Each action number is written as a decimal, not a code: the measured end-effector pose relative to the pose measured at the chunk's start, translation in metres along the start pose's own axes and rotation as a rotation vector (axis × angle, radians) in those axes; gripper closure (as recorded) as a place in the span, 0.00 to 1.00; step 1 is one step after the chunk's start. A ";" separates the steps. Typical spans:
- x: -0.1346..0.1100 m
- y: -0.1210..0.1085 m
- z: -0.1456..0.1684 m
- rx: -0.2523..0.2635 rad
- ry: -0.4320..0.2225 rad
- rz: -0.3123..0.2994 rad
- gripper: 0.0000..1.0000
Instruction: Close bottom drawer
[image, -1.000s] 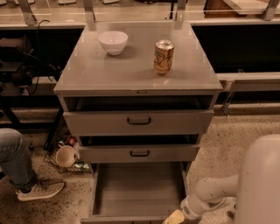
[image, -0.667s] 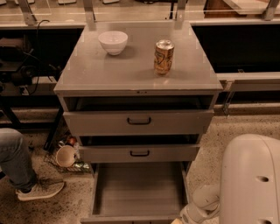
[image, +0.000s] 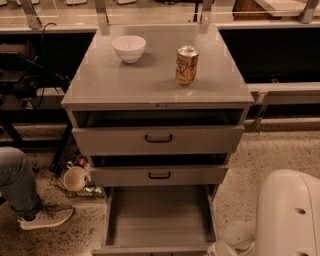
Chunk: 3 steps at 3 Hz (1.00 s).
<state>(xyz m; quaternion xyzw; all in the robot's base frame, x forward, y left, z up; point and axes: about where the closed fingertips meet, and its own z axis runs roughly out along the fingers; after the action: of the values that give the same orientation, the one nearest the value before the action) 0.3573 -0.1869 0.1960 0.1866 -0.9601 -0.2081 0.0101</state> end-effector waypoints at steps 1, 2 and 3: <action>-0.016 -0.008 0.018 -0.008 -0.062 -0.017 0.90; -0.044 -0.010 0.027 -0.010 -0.136 -0.047 1.00; -0.042 -0.010 0.027 -0.010 -0.136 -0.047 1.00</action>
Offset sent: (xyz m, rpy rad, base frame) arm 0.0885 0.0351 -0.0344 0.1113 -0.2582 -0.0176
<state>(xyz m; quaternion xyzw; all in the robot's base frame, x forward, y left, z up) 0.3971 -0.1691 0.1698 0.1945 -0.9528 -0.2255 -0.0591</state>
